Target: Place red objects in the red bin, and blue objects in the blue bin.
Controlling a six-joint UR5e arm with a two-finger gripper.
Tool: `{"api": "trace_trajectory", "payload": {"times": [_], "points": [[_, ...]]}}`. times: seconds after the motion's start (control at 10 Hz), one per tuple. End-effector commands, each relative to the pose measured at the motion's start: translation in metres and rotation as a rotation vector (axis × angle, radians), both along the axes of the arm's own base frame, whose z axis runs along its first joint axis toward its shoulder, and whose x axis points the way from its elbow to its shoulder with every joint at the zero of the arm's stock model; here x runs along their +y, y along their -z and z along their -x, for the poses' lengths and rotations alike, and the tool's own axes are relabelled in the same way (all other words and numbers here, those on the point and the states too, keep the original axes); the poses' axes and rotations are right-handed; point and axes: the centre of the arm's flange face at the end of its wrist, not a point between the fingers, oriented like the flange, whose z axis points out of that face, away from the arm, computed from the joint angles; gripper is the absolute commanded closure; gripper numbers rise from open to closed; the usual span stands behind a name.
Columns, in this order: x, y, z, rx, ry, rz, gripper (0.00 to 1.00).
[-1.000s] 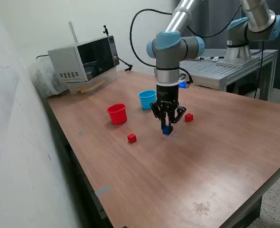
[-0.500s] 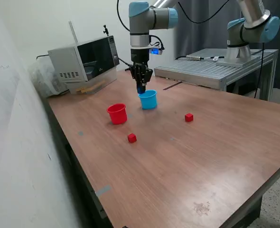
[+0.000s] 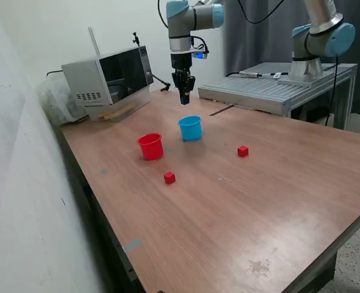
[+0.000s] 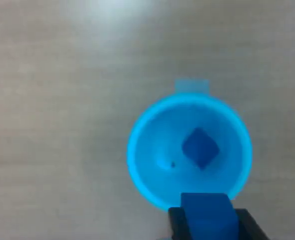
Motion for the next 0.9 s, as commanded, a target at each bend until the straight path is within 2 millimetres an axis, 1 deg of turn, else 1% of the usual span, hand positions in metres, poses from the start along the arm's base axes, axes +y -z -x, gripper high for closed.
{"api": "trace_trajectory", "payload": {"times": [0.0,0.2,0.3,0.4,0.8], "points": [[-0.007,0.002,-0.024,-0.02,-0.016,0.007,1.0],[-0.007,0.001,-0.021,-0.011,-0.023,0.011,1.0],[-0.005,0.008,-0.019,-0.018,-0.022,0.013,1.0],[-0.004,0.022,-0.014,-0.034,-0.021,0.019,1.0],[0.003,0.039,0.0,-0.031,-0.018,0.018,1.0]]}}
